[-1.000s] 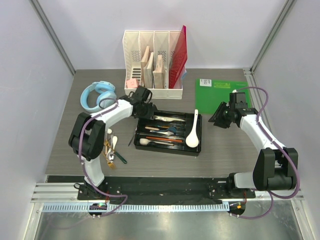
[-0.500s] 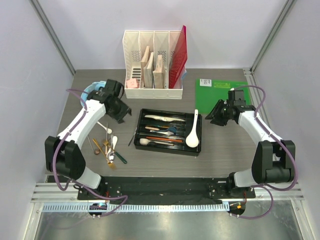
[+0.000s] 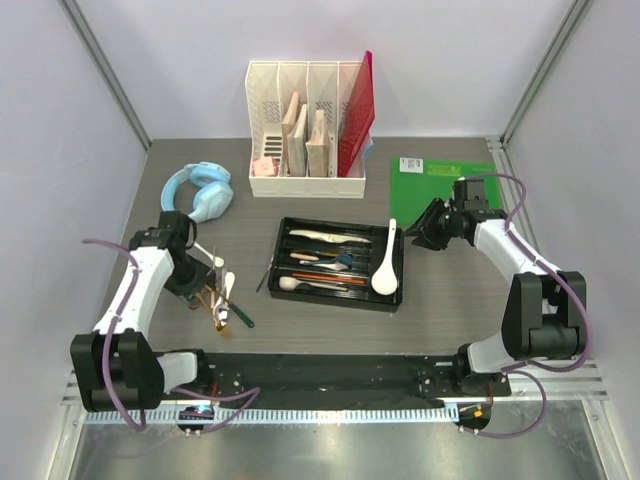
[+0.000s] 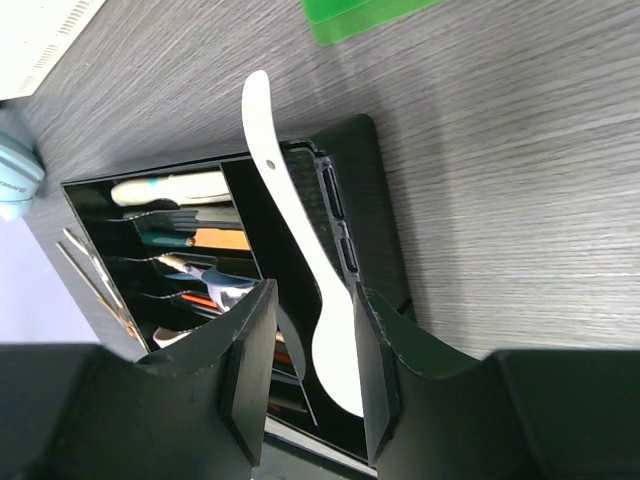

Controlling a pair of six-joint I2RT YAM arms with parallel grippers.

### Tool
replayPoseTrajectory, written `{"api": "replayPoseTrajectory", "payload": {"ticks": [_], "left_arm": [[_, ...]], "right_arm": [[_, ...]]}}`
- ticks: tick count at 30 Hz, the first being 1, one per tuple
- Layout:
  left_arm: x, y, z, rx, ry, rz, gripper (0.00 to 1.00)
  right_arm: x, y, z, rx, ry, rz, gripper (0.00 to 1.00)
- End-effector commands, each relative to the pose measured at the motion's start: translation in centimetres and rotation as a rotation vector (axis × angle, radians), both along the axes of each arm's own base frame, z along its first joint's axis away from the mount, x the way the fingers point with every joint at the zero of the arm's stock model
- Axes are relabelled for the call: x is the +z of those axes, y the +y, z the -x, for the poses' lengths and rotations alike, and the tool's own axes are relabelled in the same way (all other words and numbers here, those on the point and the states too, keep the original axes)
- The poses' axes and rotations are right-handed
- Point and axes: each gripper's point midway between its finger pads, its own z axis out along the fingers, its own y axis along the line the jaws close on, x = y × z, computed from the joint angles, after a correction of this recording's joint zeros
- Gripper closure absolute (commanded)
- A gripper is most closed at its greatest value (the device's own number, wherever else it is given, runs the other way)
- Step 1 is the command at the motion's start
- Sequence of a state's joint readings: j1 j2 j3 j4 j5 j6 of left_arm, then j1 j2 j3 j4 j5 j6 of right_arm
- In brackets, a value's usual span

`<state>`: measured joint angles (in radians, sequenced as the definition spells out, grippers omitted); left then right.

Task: Sort the eating utensils into containers
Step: Pick up the fork at the center of the board.

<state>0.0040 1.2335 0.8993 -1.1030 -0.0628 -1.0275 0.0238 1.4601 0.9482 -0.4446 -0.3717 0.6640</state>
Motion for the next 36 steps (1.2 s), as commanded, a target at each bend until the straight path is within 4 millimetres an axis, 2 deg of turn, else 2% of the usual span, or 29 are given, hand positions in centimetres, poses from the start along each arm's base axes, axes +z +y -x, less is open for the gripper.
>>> {"api": "replayPoseTrajectory", "payload": {"ticks": [1,3,5,9,16,19,28,31,35,36], "left_arm": [[1.1,1.5,-0.3,-0.025,-0.018,-0.036,0.52],[1.1,1.4,-1.0,-0.023,-0.04,-0.029,0.52],[1.0,1.5,-0.9,-0.034,-0.039,-0.037,0.52],[0.2,2.5,0.2,-0.026,-0.013,-0.084,0.52],[-3.7,2.7,1.1,0.045,0.006,-0.024,0.54],[-4.6,2.8,0.8,0.085,0.011,0.012,0.55],[-4.3,4.3,-0.7,0.089,-0.005,-0.004,0.55],[-4.7,4.7,-0.9,0.101,0.012,-0.005,0.55],[-5.6,4.4,-0.4,0.105,0.059,0.019,0.56],[-6.0,4.1,0.2,0.105,0.095,0.03,0.56]], "right_arm": [[1.0,0.8,-1.2,0.004,-0.037,-0.046,0.59],[1.4,1.0,-1.5,0.015,-0.049,-0.055,0.61],[1.7,1.3,-1.6,0.033,-0.063,-0.06,0.61],[0.4,1.7,-0.5,0.032,-0.027,-0.084,0.62],[0.7,2.2,-0.7,0.048,-0.047,-0.115,0.62],[0.7,2.3,-0.7,0.053,-0.043,-0.123,0.62],[0.8,2.4,-0.6,0.065,-0.053,-0.12,0.62],[0.7,2.3,-0.5,0.062,-0.048,-0.118,0.62],[1.0,2.4,-0.8,0.069,-0.06,-0.117,0.62],[1.0,2.3,-0.8,0.07,-0.06,-0.114,0.62]]}}
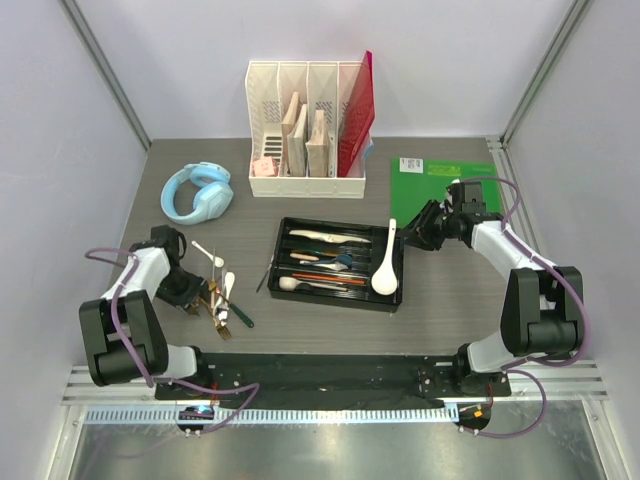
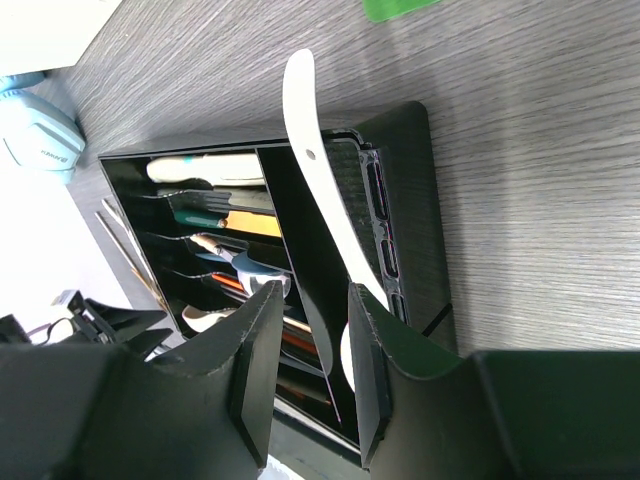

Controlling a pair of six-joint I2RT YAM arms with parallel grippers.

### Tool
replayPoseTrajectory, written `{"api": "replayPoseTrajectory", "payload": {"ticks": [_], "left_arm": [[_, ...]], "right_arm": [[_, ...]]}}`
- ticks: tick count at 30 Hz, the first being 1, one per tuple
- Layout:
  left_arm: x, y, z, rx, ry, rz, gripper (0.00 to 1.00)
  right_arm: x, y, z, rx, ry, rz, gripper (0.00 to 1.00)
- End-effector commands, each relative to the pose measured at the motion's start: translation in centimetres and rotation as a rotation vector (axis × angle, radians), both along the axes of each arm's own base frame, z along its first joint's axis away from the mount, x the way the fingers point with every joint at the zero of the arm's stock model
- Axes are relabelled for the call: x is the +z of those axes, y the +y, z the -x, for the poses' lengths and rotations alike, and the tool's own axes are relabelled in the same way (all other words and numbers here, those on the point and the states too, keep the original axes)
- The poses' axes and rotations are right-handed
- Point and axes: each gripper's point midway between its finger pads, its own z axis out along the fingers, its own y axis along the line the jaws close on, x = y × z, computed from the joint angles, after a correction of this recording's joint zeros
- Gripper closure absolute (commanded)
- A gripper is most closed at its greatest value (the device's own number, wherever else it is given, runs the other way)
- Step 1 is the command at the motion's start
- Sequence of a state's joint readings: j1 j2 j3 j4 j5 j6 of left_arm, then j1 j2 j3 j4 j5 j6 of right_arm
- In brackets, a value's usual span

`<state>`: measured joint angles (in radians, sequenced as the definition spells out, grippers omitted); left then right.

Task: Sort the eating utensils into containers
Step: Pick up the fork at the center of the board.

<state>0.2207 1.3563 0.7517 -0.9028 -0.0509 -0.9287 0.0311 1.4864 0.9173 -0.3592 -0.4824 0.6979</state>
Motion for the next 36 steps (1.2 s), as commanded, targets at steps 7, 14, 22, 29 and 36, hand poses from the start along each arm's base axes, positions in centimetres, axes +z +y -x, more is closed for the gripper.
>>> {"api": "replayPoseTrajectory", "payload": {"ticks": [7,14,22,29,36], "left_arm": [[-3.0,-2.0,1.3,0.002,0.109,0.135,0.54],[-3.6,-1.7,1.2,-0.016,0.141,0.128,0.67],[-3.4,-2.2,1.4,-0.039,0.139,0.159,0.98],[-0.7,-1.2,-0.6,-0.064,0.049,0.107,1.0],[4.3,-1.1,-4.5,-0.065,-0.15,0.097,1.0]], "right_arm": [[0.4,0.3,-0.5,0.013,-0.031,-0.009,0.62],[0.5,0.4,-0.7,0.014,-0.03,-0.012,0.62],[0.7,0.4,-1.5,0.004,-0.029,-0.018,0.62],[0.5,0.2,-1.6,-0.007,-0.027,-0.011,0.62],[0.4,0.1,-1.6,-0.018,-0.025,-0.001,0.62]]}}
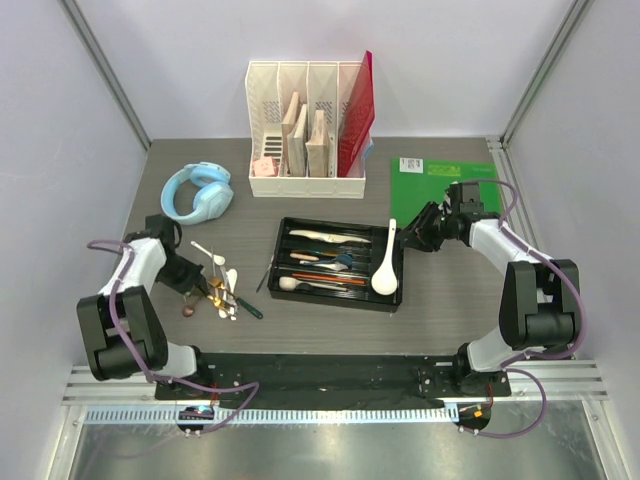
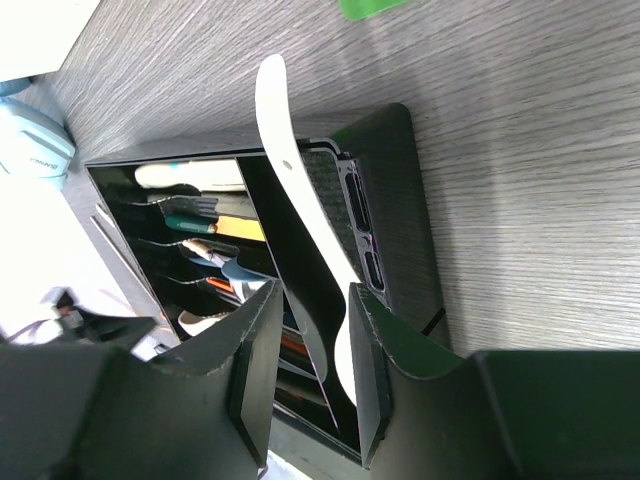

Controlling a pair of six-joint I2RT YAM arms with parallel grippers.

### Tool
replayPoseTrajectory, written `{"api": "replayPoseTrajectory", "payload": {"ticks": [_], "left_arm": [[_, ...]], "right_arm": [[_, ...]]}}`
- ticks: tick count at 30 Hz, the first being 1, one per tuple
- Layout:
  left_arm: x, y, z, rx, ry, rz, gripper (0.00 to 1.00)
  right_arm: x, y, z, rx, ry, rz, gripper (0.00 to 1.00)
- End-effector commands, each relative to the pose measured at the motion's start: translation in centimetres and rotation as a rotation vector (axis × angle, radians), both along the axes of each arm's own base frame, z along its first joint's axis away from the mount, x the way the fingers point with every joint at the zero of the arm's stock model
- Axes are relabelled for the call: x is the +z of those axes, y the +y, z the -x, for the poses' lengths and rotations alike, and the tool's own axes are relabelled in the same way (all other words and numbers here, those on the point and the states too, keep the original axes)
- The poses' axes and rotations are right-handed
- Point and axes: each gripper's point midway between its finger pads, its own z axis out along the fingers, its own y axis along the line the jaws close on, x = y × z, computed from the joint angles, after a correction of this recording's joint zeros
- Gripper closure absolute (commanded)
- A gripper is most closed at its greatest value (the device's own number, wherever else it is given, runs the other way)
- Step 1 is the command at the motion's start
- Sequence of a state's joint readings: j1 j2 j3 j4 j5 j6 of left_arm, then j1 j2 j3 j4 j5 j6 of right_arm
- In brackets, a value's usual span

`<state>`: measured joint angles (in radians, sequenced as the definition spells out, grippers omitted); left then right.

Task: Sort the eating utensils into containers
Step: Pick up the fork at the center of the board.

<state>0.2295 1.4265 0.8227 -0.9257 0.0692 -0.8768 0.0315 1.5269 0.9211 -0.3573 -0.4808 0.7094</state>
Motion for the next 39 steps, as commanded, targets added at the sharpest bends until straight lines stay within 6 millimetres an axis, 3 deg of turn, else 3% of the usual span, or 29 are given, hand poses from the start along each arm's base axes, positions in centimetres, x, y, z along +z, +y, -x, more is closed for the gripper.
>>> {"api": "replayPoseTrajectory", "payload": {"ticks": [1,11,18,23,30,32,34,39], "left_arm": [[4.5,0.4,-3.6,0.0,-0.16,-0.011,1.0],[8.7,-1.3,-7.4,0.098,-0.324,0.107,1.0],[9.4,-2.7,-9.3,0.171,-0.423,0.152,1.0],[11.7,-4.4,-11.2,0.058,-0.503,0.095,1.0],[11.8,-5.9,-13.0,0.001,-0.51,0.135,1.0],[11.6,-7.1,-13.5,-0.048,-0.506,0.154,1.0],[11.5,-7.6,-14.2,-0.077,-0.493,0.157,1.0],[11.0,-11.9,-16.1,-0.118,-0.489,0.271,1.0]], "right_arm": [[1.6,0.0,-1.6,-0.01,-0.066,0.002,0.62],[2.3,0.2,-1.8,-0.023,-0.063,-0.018,0.62],[2.9,0.0,-2.6,-0.026,-0.083,-0.003,0.62],[2.7,-0.2,-2.9,-0.042,-0.075,-0.002,0.62],[4.5,-1.1,-4.8,-0.099,-0.114,-0.004,0.63],[4.7,-1.0,-4.9,-0.111,-0.106,-0.019,0.63],[4.1,-2.3,-5.1,-0.161,-0.09,-0.011,0.63],[3.8,-2.3,-6.6,-0.219,-0.07,-0.062,0.62]]}}
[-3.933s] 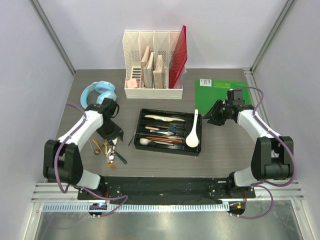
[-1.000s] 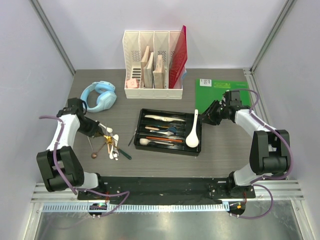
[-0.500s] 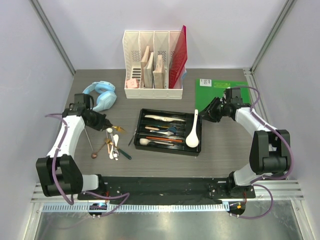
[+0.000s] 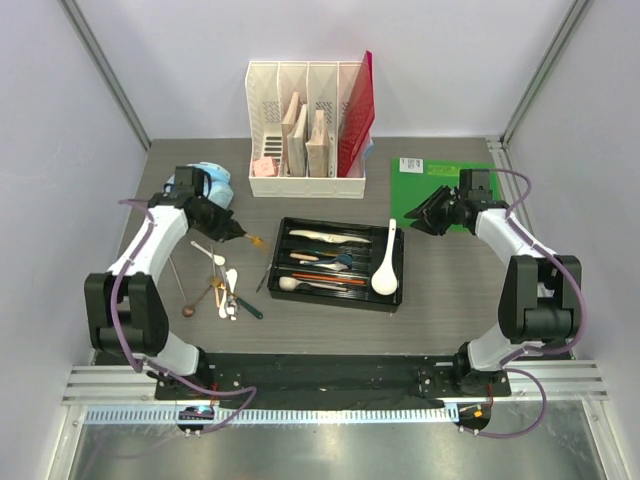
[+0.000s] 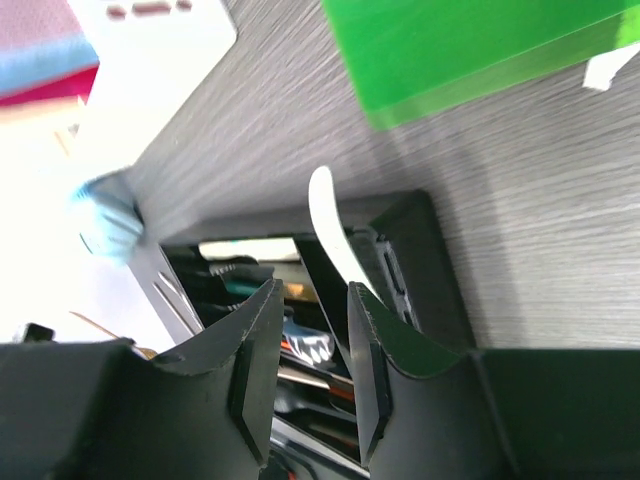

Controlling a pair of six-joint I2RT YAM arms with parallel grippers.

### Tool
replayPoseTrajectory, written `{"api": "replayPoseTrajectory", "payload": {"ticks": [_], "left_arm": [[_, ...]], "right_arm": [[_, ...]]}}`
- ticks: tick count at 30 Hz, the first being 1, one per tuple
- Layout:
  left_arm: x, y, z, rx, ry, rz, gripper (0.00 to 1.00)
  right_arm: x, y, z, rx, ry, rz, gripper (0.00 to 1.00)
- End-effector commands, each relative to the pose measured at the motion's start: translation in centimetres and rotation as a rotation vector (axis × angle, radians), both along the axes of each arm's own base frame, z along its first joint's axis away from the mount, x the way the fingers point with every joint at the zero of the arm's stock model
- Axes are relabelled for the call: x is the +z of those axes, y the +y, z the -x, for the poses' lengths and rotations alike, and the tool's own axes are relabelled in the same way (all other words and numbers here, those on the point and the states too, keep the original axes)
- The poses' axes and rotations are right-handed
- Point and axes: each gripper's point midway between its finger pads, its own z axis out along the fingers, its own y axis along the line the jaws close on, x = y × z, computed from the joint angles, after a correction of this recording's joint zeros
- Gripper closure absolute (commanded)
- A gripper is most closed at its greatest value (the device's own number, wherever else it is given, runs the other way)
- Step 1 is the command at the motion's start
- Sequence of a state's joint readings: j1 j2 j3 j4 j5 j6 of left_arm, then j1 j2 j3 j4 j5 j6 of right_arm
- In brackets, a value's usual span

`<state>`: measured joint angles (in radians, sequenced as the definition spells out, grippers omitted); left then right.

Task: Sort the eating utensils into containers
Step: Pick up the fork at the center of the board, then place the fork in the storage box.

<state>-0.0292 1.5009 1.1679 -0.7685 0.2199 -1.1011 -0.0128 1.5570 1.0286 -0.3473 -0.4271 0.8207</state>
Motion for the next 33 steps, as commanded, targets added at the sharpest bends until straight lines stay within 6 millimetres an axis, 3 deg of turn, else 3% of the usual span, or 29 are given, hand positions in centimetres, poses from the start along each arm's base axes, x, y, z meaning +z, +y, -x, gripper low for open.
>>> {"api": "replayPoseTrajectory", "payload": {"ticks": [1,2,5,8,13,18,20,22,27,33], "left_arm": [[0.3,-4.0,-3.4,-0.067,-0.056,0.13,1.0],[1.4,-5.0,-4.7,-0.092,-0.095,0.174,1.0],[1.8,-6.7,-7.5,-0.156,-0.115,0.194,1.0],[2.1,-7.6,-8.9,-0.185,-0.123,0.211,1.0],[1.7,-10.2,-9.6,-0.172,-0.047,0.336,1.0],[3.7,-13.2,-10.7,-0.244,-0.119,0.328,1.0],[4.1,-13.9,-10.4,-0.258,-0.117,0.346,1.0],[4.6,-14.2,-9.9,-0.273,-0.13,0.341,1.0],[5.3,-13.9,-8.6,-0.314,-0.161,0.302,1.0],[4.5,-13.9,-5.6,-0.298,-0.1,0.35,1.0]], "right_arm": [[1.2,-0.2,-2.9,-0.063,-0.035,-0.054,0.63],[2.3,-0.1,-4.1,-0.069,-0.066,-0.07,0.63],[3.6,0.2,-6.3,-0.061,-0.127,-0.097,0.63],[4.4,0.1,-7.2,-0.065,-0.151,-0.097,0.63],[4.8,0.4,-8.1,-0.074,-0.143,-0.133,0.63],[4.0,0.6,-8.3,-0.078,-0.128,-0.158,0.62],[3.5,1.1,-7.8,-0.103,-0.103,-0.232,0.63],[4.1,1.4,-7.4,-0.107,-0.117,-0.271,0.63],[3.7,0.8,-6.5,-0.116,-0.139,-0.212,0.63],[2.2,0.7,-4.5,-0.138,-0.094,-0.217,0.63]]}}
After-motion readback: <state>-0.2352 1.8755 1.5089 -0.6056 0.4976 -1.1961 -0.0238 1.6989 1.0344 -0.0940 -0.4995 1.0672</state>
